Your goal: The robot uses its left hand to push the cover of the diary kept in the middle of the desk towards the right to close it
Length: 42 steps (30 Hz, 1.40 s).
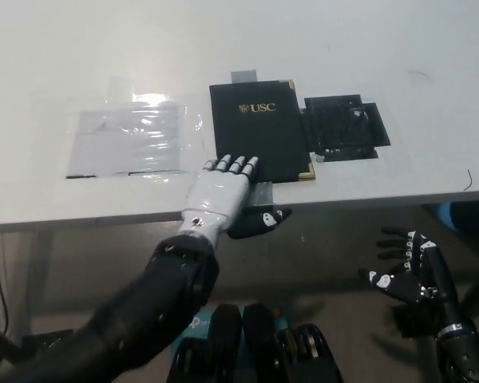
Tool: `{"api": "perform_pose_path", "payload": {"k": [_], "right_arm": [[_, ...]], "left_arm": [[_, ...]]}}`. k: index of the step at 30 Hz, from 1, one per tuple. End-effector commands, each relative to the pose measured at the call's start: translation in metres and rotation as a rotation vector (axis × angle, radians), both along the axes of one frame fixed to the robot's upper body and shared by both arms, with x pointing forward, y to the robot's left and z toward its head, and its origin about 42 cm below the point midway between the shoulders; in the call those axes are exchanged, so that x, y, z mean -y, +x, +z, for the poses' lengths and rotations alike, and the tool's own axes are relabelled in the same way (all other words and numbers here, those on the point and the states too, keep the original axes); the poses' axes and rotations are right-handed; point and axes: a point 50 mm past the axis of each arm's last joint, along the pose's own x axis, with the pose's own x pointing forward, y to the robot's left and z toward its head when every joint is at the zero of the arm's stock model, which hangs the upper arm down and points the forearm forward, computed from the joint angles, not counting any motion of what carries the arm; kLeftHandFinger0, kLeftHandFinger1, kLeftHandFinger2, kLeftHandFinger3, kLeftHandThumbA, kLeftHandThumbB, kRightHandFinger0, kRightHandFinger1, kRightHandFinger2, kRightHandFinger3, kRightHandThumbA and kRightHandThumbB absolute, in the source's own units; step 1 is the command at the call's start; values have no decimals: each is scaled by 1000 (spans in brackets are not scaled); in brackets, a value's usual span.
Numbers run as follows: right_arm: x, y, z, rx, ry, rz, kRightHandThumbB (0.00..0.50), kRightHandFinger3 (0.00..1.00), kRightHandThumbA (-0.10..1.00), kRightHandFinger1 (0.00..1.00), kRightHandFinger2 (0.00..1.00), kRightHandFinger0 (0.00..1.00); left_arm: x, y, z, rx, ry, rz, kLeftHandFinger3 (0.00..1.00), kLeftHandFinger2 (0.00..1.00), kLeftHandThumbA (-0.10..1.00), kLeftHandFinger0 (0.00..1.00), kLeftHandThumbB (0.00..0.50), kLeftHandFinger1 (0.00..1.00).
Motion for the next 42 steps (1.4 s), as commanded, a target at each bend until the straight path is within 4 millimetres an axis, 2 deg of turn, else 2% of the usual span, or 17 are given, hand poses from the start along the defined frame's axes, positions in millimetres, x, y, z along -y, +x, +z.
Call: {"api": "perform_pose_path", "payload": {"k": [1,3,5,7,13,15,16,20,21,23,24,26,29,32,35,38,42], "right_arm": [[9,13,25,99,-26,14,390,723,1000,546,601,374],[9,13,25,93,-13,7,396,718,1000,544,599,375],[11,13,25,92,-8,-5,400,716,1000,545,599,374],[14,12,24,93,4,-10,394,718,1000,548,601,381],[17,13,24,103,10,-32,376,700,1000,533,578,362],[18,13,22,98,14,-43,384,689,1000,541,570,366],[18,12,21,96,16,-45,385,687,1000,542,569,365],[20,12,21,93,7,-52,385,683,1000,532,562,347],[22,12,21,90,15,-57,385,687,1000,539,570,355],[22,12,21,89,14,-59,385,688,1000,540,572,357],[23,12,21,86,19,-67,396,684,1000,530,569,349],[23,12,21,85,31,-70,397,683,1000,529,569,350],[23,13,19,93,28,-71,392,685,1000,532,573,343],[24,12,19,93,18,-77,386,690,1000,535,582,343],[25,10,20,84,29,-84,394,695,1000,533,586,347],[25,10,19,87,39,-88,380,701,1000,539,586,352],[24,11,18,89,41,-91,401,703,1000,543,588,346]], "left_arm": [[5,-46,43,-298,-1002,-107,1000,1000,1000,1000,66,1000],[-13,-63,54,-357,-1264,-134,1000,1000,1000,1000,165,1000],[-32,-79,62,-408,-1470,-169,1000,1000,1000,1000,198,1000],[-44,-87,64,-425,-1621,-196,1000,1000,1000,1000,169,1000],[-100,-109,55,-393,-1849,-152,1000,1000,1000,1000,172,1000],[-132,-119,40,-359,-1954,-82,1000,1000,1000,1000,163,1000],[-133,-120,39,-359,-1960,-79,1000,1000,1000,1000,164,1000],[-181,-139,7,-296,-2101,22,1000,1000,980,1000,199,1000],[-195,-146,-4,-251,-2153,83,1000,1000,999,1000,171,1000],[-202,-150,-9,-235,-2173,96,1000,1000,1000,1000,168,1000],[-227,-166,-30,-174,-2225,155,1000,1000,951,1000,186,1000],[-238,-174,-39,-149,-2240,189,1000,1000,955,1000,190,1000],[-263,-197,-63,-86,-2227,370,1000,1000,820,1000,283,1000],[-284,-222,-88,-41,-2258,423,1000,1000,844,1000,277,1000],[-293,-234,-98,13,-2228,534,1000,959,841,932,300,964],[-299,-241,-105,30,-2210,559,1000,973,837,966,310,969],[-300,-242,-103,45,-2081,610,953,922,795,919,382,905]]}}
